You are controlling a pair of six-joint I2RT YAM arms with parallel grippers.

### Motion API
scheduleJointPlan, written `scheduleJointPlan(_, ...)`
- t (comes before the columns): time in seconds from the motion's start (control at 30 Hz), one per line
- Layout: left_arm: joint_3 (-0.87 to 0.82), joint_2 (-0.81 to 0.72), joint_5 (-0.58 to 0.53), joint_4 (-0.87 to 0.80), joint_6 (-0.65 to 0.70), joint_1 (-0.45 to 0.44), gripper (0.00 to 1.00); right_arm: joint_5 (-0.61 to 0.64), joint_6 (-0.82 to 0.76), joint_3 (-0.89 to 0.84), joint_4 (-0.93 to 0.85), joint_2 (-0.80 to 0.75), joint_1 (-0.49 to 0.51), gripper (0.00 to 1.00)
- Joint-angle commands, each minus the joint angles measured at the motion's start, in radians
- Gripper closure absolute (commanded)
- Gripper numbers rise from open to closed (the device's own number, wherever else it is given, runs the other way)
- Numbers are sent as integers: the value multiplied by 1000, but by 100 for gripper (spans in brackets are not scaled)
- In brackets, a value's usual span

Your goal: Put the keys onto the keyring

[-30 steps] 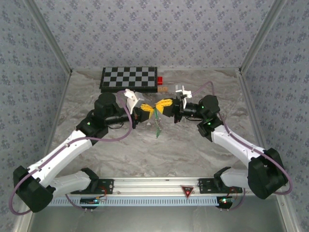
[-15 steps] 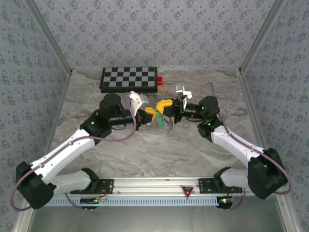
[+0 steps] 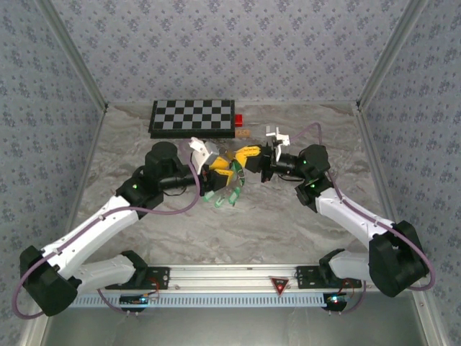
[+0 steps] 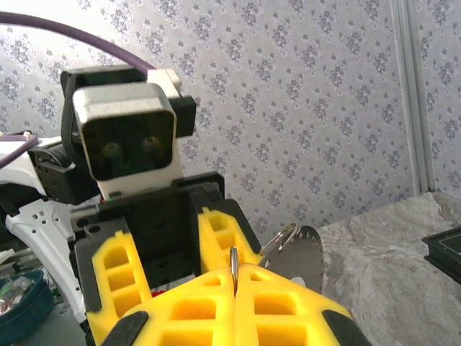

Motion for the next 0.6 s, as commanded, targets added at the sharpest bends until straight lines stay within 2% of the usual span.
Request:
scheduleJointPlan(0.0,0,3,-9,29,-4,-15,56,27,21,-8,74,-13,-6,100)
scheduleJointPlan(0.2,-2,10,-76,36,12,-37,53,33,21,-12,76,-12,-7,100)
scheduleJointPlan(0.57,34,60,-124,40,31,-56,47,41,23,-16,76,-11,-7,100)
